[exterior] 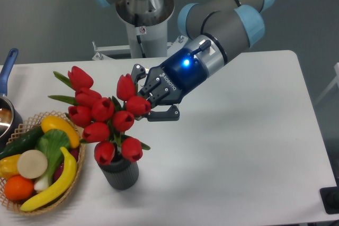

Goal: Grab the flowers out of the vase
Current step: 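Lift the gripped tulips upward out of the grey vase, then carry the tulips away from the vase and lower them onto the table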

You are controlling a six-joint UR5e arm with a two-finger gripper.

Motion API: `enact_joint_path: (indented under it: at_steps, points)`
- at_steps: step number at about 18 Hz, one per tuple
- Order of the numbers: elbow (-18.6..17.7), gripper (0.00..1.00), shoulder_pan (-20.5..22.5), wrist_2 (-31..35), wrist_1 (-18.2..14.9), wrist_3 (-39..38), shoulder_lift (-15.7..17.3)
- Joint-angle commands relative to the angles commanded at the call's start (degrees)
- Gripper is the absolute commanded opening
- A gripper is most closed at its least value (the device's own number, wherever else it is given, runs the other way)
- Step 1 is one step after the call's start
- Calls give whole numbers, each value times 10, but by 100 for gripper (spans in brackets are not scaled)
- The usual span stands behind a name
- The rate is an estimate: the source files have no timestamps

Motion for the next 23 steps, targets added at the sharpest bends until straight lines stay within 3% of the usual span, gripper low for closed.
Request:
enact_joint_path:
  at_steps: [4,10,15,23]
  points:
    - [17,13,30,7,0,-9,-4]
    - [68,13,58,41,1,14,-48]
    - [74,9,69,237,0,68,-46]
    - [-10,8,74,500,-5,70,-28]
